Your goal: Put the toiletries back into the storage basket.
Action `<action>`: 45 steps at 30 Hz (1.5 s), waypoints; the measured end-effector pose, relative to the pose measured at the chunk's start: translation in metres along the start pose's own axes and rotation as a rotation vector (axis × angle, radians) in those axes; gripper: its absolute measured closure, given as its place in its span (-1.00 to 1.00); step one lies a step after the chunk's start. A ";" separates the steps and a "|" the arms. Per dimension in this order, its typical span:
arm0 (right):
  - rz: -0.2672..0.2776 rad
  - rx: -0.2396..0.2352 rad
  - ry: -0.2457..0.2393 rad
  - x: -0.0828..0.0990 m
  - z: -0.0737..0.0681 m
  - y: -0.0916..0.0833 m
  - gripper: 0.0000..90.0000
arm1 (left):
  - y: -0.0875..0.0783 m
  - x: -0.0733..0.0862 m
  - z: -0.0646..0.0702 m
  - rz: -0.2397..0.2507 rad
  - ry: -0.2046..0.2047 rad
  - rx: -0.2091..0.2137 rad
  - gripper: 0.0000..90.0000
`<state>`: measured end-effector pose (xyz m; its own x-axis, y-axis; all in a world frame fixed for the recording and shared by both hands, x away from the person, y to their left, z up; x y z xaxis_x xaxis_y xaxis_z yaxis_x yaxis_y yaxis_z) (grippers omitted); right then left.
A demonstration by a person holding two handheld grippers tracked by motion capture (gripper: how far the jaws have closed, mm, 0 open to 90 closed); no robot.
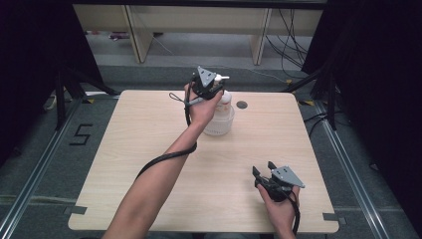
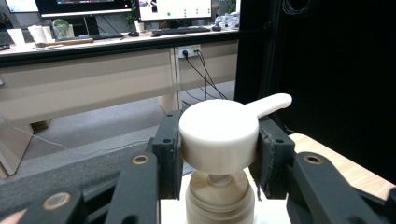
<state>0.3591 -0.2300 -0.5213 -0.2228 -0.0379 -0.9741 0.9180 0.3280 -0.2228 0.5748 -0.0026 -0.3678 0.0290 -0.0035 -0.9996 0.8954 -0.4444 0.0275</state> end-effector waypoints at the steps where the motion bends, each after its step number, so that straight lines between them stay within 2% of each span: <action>1: 0.002 0.000 0.004 0.000 0.000 0.000 -0.15 | -0.001 0.000 0.000 0.002 0.003 0.001 0.30; 2: 0.008 0.008 0.013 0.000 -0.001 0.000 -0.16 | -0.001 0.000 0.000 0.003 0.003 0.002 0.30; 3: 0.017 0.008 -0.009 0.000 0.001 0.000 -0.16 | -0.001 0.000 0.000 0.005 0.001 0.005 0.30; 8: 0.000 -0.008 -0.010 0.000 0.000 0.000 -0.16 | -0.001 0.000 0.000 0.005 -0.003 0.001 0.29; 12: 0.002 0.006 -0.018 0.000 0.001 -0.001 -0.16 | -0.001 0.000 0.001 -0.001 -0.006 0.001 0.29; 13: 0.001 0.009 -0.013 0.000 0.001 -0.001 -0.16 | -0.001 0.000 0.001 -0.002 -0.006 0.000 0.29; 14: -0.006 0.015 0.043 0.000 -0.004 -0.001 -0.16 | -0.001 0.000 0.001 -0.002 -0.006 0.000 0.28; 15: 0.010 0.010 0.011 0.000 -0.001 0.000 -0.16 | -0.001 0.000 0.001 -0.004 -0.016 -0.001 0.27; 16: 0.013 0.008 -0.015 0.000 0.001 0.000 -0.17 | -0.001 0.000 0.000 -0.006 -0.018 -0.004 0.23; 17: 0.002 0.008 -0.019 0.000 0.001 -0.001 -0.17 | -0.001 0.000 0.000 -0.006 -0.022 -0.005 0.20; 24: 0.004 0.008 -0.018 0.000 0.001 -0.001 -0.17 | -0.002 0.000 0.001 -0.009 -0.034 -0.014 -0.09; 25: 0.001 0.008 -0.013 0.000 0.001 -0.001 -0.17 | -0.003 0.000 0.001 -0.008 -0.039 -0.016 -0.11; 26: -0.004 0.009 0.027 0.000 -0.003 -0.001 -0.17 | -0.003 -0.001 0.000 -0.008 -0.041 -0.018 -0.14; 32: 0.008 0.010 0.028 0.001 -0.003 0.000 -0.17 | -0.010 -0.005 0.002 -0.017 -0.046 0.000 -0.26; 33: 0.016 0.007 -0.011 0.000 0.001 0.000 -0.17 | -0.011 -0.006 0.003 -0.018 -0.045 0.000 -0.27; 37: 0.019 0.009 -0.008 0.000 0.000 0.000 -0.17 | -0.017 -0.009 0.004 -0.023 -0.043 0.014 -0.29; 38: 0.010 0.011 0.019 0.000 -0.002 0.000 -0.17 | -0.019 -0.010 0.004 -0.028 -0.040 0.017 -0.29; 39: 0.009 0.011 0.026 0.001 -0.003 0.000 -0.17 | -0.020 -0.010 0.004 -0.029 -0.041 0.021 -0.30; 40: 0.013 0.012 0.009 0.000 -0.001 0.000 -0.17 | -0.022 -0.010 0.003 -0.028 -0.044 0.025 -0.29; 41: 0.010 0.012 0.026 0.001 -0.003 0.000 -0.17 | -0.023 -0.010 0.003 -0.025 -0.041 0.024 -0.30; 45: 0.012 0.007 0.013 0.000 -0.001 0.000 -0.17 | -0.031 -0.010 0.001 -0.030 -0.051 0.035 -0.30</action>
<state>0.3591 -0.2290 -0.5218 -0.2162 -0.0213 -0.9761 0.9230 0.3215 -0.2114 0.5463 0.0102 -0.3587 -0.0212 -0.0351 -0.9992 0.8794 -0.4760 -0.0019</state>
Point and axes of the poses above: each handheld gripper's, and its own axes: y roughly forward along the jaws, x roughly out of its underside, z roughly to its right, the point moved 2 cm from there along y, roughly forward along the jaws, and after that the axes turned 10 degrees about z, right-handed, at the moved point
